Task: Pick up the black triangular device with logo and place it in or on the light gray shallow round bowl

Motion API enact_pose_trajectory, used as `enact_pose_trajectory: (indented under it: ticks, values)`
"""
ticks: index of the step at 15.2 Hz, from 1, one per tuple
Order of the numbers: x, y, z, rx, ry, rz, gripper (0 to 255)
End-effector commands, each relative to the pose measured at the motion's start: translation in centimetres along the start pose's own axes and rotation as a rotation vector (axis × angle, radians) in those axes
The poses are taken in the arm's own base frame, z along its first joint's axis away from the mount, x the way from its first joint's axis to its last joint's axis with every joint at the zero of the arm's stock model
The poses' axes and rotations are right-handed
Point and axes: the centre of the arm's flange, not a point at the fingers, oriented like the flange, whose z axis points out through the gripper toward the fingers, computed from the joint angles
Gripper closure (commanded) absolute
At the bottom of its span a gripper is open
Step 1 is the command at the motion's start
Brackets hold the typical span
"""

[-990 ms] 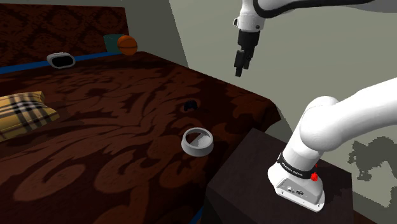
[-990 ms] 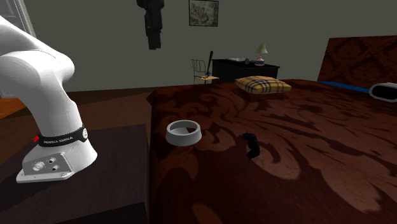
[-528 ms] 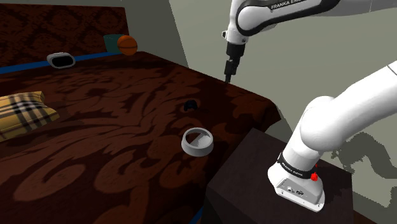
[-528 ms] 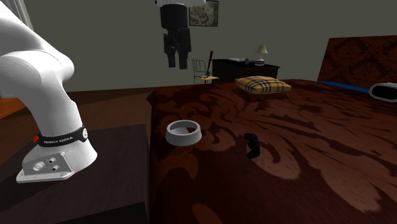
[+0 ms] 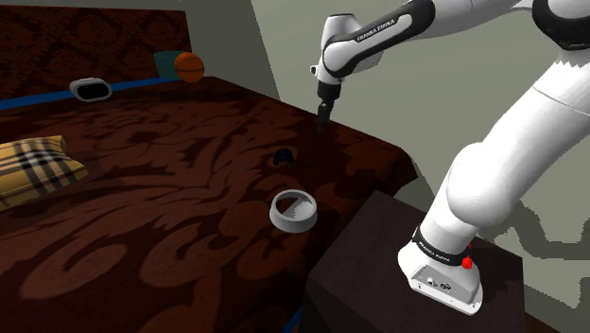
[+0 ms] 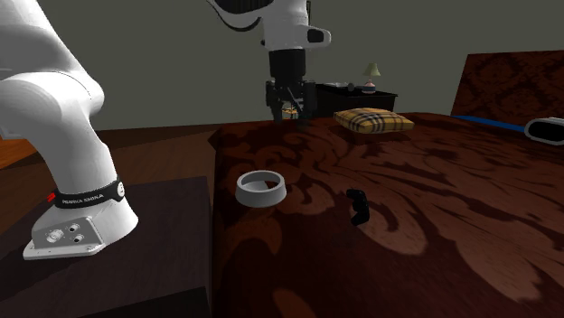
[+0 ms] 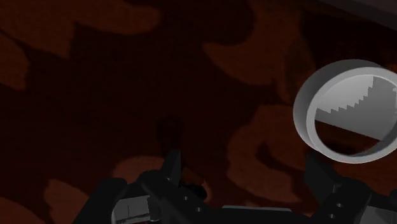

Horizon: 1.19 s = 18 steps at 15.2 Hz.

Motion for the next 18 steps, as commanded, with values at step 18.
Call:
enact_pose_trajectory:
  ticks: [18]
  values:
    - [16.1,8.2,16.3,0.010,0.076,-0.288,0]
